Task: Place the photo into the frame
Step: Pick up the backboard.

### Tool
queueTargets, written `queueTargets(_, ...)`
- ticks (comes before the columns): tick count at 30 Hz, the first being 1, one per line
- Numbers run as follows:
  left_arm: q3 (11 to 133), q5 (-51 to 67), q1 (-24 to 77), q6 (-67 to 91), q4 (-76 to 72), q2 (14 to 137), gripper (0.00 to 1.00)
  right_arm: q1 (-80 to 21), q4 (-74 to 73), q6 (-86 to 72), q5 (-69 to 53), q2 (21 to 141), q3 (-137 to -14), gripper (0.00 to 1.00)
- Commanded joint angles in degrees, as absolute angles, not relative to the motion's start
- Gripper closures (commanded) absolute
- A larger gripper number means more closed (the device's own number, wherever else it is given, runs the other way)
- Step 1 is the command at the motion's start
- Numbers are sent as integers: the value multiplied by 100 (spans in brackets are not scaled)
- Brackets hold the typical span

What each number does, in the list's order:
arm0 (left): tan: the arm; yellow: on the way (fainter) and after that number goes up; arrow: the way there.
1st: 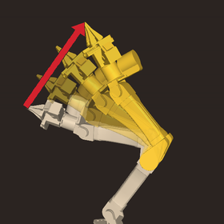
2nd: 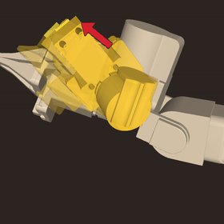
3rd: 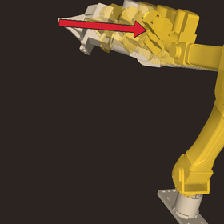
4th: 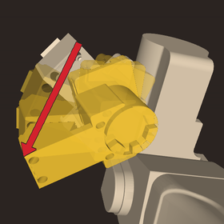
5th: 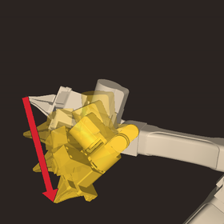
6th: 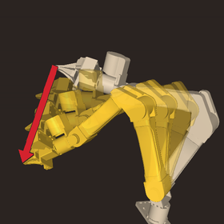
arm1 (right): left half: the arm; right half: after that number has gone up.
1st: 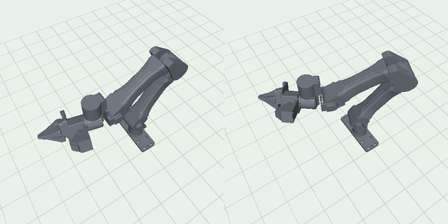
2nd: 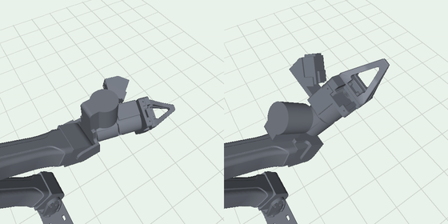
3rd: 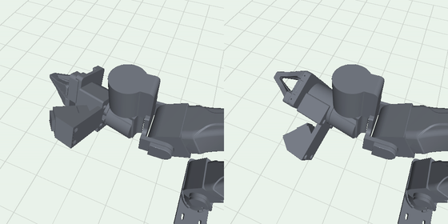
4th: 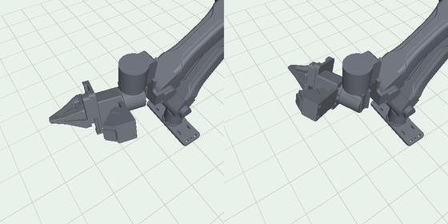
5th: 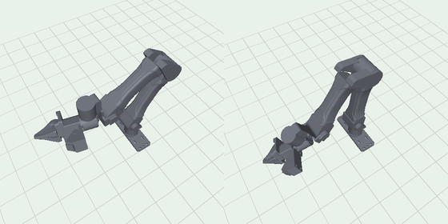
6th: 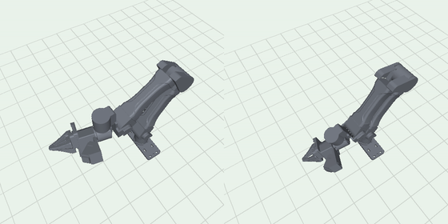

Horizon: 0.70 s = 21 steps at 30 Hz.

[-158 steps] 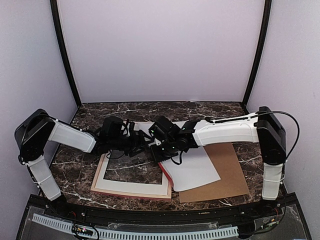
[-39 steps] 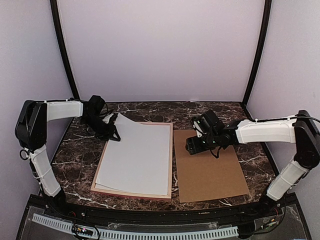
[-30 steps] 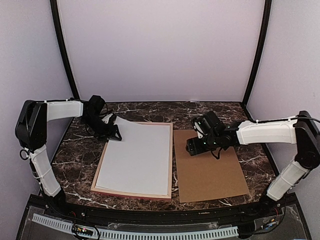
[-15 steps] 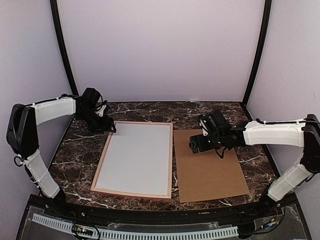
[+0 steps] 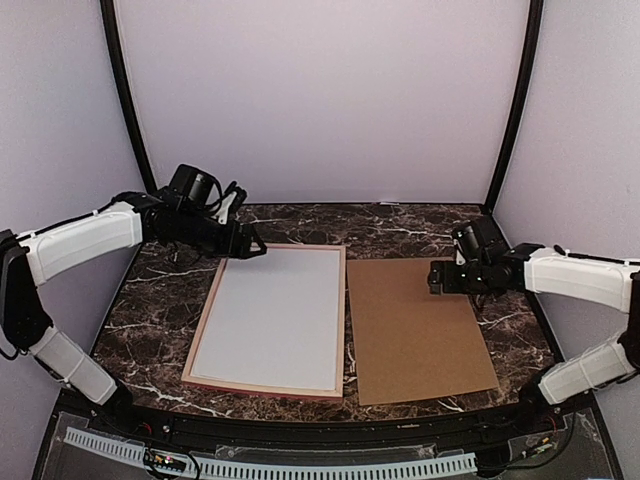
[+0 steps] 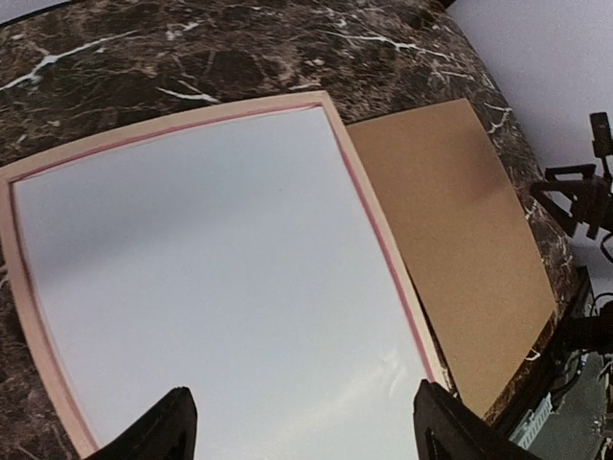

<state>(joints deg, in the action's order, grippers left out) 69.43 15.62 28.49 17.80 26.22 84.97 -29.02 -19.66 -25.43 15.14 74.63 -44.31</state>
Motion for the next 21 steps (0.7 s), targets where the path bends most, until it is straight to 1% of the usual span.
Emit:
queueTargets(1, 6843, 1919, 3681, 2285, 1875, 8538, 19, -2071, -1934, -2707, 931, 7179, -3959, 1)
queueTargets(6, 6949, 1908, 4616, 2591, 1324, 9102, 18, -1301, -1626, -2833, 245, 6935, -3292, 1)
queueTargets(11, 7548, 1841, 5297, 2658, 1209, 10090, 17, -793, -1413, -2922, -187, 6809, -2853, 1)
queueTargets(17, 8507, 1928, 5916, 2582, 1250, 11334, 16, -598, -1285, -2962, -441, 6744, -2706, 1)
queueTargets(21, 8962, 1920, 6025, 2560, 1340, 12037, 16, -589, -1241, -2974, -500, 6773, -2675, 1)
